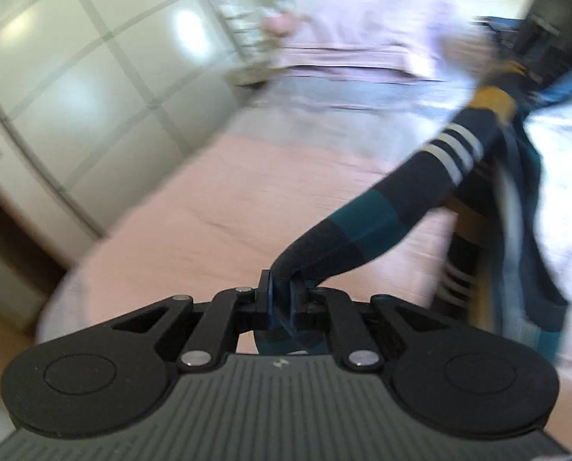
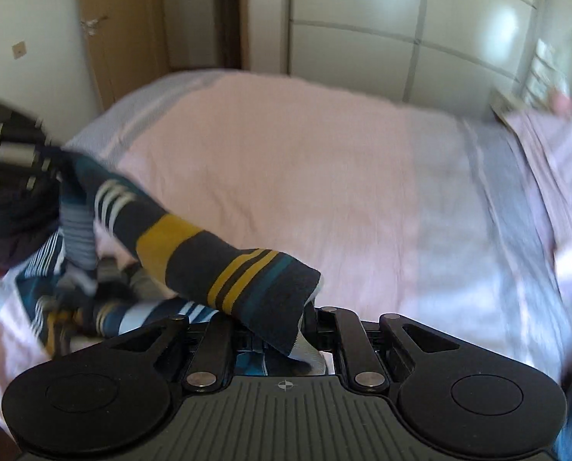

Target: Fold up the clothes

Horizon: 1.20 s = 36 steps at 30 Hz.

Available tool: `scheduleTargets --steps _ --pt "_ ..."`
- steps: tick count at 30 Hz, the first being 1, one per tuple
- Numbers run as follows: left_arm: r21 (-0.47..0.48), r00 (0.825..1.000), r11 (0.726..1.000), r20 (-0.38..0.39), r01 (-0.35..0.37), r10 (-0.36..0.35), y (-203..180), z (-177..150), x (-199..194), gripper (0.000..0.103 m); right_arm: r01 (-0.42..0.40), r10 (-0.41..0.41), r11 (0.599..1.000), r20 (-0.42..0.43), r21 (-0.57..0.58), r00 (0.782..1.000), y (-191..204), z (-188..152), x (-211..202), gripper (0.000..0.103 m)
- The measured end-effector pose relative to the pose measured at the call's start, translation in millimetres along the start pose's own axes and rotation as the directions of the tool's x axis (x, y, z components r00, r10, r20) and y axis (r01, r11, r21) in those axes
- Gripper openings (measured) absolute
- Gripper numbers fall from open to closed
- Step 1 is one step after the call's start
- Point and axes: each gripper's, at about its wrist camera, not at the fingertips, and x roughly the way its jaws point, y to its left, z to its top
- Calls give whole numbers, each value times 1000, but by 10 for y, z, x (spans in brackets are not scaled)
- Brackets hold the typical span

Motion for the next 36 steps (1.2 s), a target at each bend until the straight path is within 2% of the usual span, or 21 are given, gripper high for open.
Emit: scheduleTargets --steps 2,3,4,5,6,8,10,13,15,17,20,23,24,25,26,27,29,32,33,34,36 --pt "-42 991 995 -103 -91 86 222 21 372 42 9 -8 1000 33 -18 999 -48 198 297 48" --pt "-65 983 990 -145 -124 114 296 14 504 42 22 -22 1000 47 -18 999 -72 259 441 71" --pt "-82 977 987 -175 -137 121 313 -45 593 43 5 -4 1000 66 -17 998 -91 255 525 75" --pt "-98 971 984 -203 -147 125 321 -113 674 45 -33 34 999 67 -8 997 -123 206 612 75" --pt "-99 969 987 -226 -124 99 250 -216 730 46 -60 59 998 44 18 997 -121 137 769 75" --pt "-100 962 993 -272 -66 36 81 -437 833 58 -104 106 988 -15 112 994 -167 -162 986 75" --pt "-72 942 996 -330 46 -67 -182 -740 903 62 -134 162 962 -100 237 982 -193 -534 1206 75" --pt "-15 886 975 -415 222 -208 -564 -1245 953 63 -159 269 891 -212 425 940 -89 -1224 1426 75" --pt "64 856 959 -469 277 -217 -772 -1574 918 64 -174 344 833 -244 525 907 129 -1559 1580 75" --pt "127 850 948 -488 293 -197 -809 -1855 868 66 -186 390 787 -240 588 889 334 -1764 1721 75" --pt "142 854 952 -491 273 -171 -688 -2084 836 67 -158 388 723 -207 672 898 578 -1980 1889 75" --pt "126 861 960 -482 251 -162 -523 -2194 731 67 -144 321 646 -96 749 942 777 -2027 1949 75" --pt "122 863 962 -479 245 -159 -467 -2232 684 67 -138 302 623 -74 770 950 821 -2038 1952 75" --pt "120 866 962 -474 246 -162 -457 -2260 643 67 -133 282 598 -52 791 958 865 -2050 1955 53" --pt "118 867 960 -468 253 -171 -441 -2269 574 67 -98 258 579 -68 809 964 842 -2062 1910 38" --pt "119 872 958 -455 260 -180 -423 -2279 497 67 -64 235 559 -84 827 968 818 -2075 1865 8" --pt "120 882 954 -426 276 -202 -400 -2275 336 67 -89 259 515 -57 852 964 643 -2100 1656 3" --pt "112 892 946 -382 304 -241 -390 -2224 88 69 -56 200 667 -106 743 974 397 -1868 1040 3" --pt "110 894 943 -367 315 -256 -399 -2191 13 70 -22 157 706 -126 708 980 276 -1772 792 3" --pt "108 897 939 -351 326 -271 -419 -2161 -39 71 14 112 741 -144 671 983 156 -1677 545 3" --pt "106 900 933 -321 345 -296 -482 -2107 -106 73 99 15 773 -175 627 985 -68 -1556 160 3"
